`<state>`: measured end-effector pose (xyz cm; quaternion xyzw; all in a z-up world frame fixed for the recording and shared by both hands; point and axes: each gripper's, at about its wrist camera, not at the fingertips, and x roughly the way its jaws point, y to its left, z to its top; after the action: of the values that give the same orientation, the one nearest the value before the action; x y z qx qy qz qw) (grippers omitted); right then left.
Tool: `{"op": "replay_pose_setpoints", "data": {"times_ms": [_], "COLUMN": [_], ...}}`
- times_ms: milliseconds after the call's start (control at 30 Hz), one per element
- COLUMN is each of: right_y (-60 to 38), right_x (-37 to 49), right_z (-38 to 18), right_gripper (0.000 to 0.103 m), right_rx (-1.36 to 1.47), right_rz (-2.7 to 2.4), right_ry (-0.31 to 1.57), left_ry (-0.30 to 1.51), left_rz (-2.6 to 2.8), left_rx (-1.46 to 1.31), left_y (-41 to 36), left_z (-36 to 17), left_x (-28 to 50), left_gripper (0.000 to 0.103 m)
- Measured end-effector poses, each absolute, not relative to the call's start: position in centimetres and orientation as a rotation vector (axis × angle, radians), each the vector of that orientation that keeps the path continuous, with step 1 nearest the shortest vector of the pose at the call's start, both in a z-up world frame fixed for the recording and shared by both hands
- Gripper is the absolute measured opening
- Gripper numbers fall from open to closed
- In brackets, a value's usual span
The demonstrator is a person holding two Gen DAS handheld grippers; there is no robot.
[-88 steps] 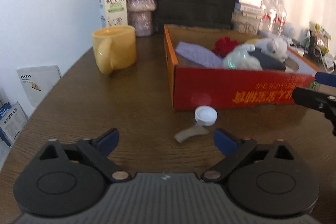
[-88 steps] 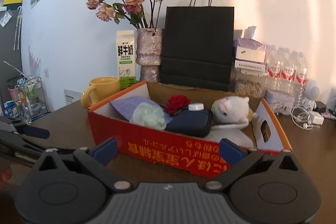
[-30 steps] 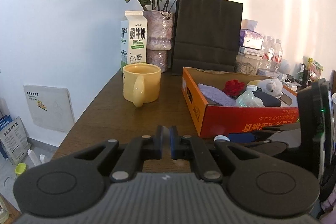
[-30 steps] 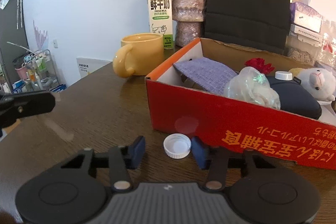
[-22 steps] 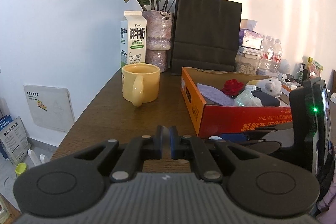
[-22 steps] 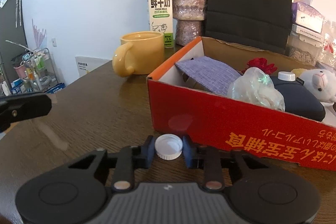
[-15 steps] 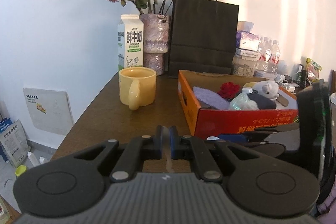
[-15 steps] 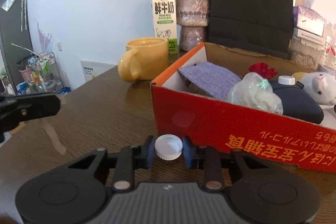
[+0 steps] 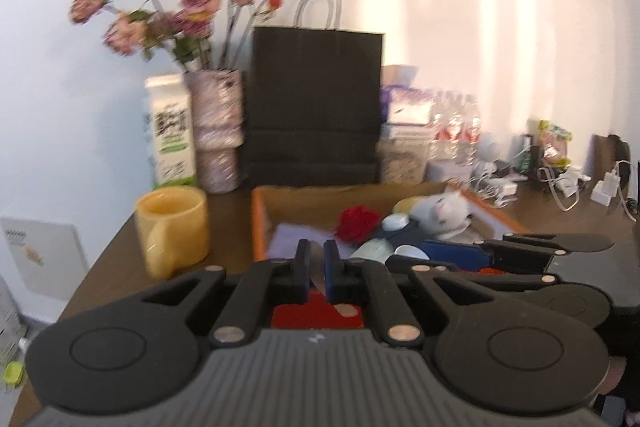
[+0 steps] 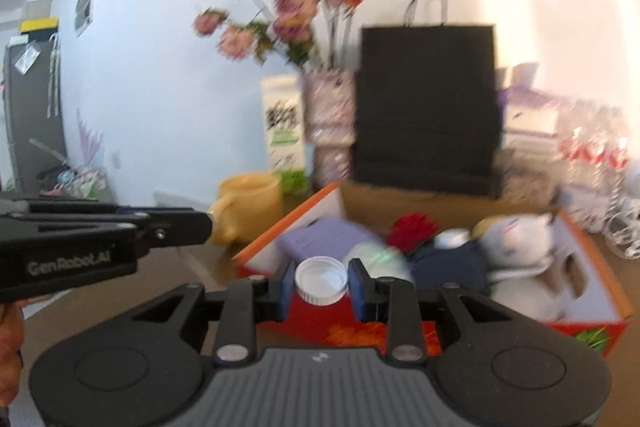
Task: Organize objects
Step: 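Carry the stick cap into the box with the left tool while the right tool carries its cap in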
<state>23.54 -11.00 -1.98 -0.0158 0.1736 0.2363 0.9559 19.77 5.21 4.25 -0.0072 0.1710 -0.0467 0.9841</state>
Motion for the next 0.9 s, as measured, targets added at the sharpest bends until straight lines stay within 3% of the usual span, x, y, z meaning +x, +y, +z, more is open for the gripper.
{"op": "replay_pose_setpoints", "data": {"times_ms": [333, 800, 833, 867, 900], "right_y": [-16.0, -16.9, -16.9, -16.9, -16.9], "right_x": [28.5, 33.0, 33.1, 33.2, 33.2], "right_z": [-0.4, -2.4, -2.5, -2.6, -2.7], "right_gripper": [0.027, 0.028, 0.035, 0.043, 0.066], "right_rx": [-0.042, -0.07, -0.073, -0.076, -0.081], "right_rz": [0.383, 0.376, 0.372, 0.365, 0.357], "right_ry": [0.304, 0.356, 0.361, 0.366, 0.372], "left_ry": [0.291, 0.339, 0.339, 0.339, 0.338], "left_rz": [-0.172, -0.163, -0.155, -0.147, -0.139], "left_rx": [-0.049, -0.06, -0.061, -0.065, -0.073], "left_y": [1.0, 0.8, 0.9, 1.1, 1.3], "left_z": [5.9, 3.6, 3.5, 3.5, 3.4], "left_x": [26.0, 31.1, 31.1, 31.2, 31.1], "left_gripper": [0.007, 0.009, 0.011, 0.02, 0.029]}}
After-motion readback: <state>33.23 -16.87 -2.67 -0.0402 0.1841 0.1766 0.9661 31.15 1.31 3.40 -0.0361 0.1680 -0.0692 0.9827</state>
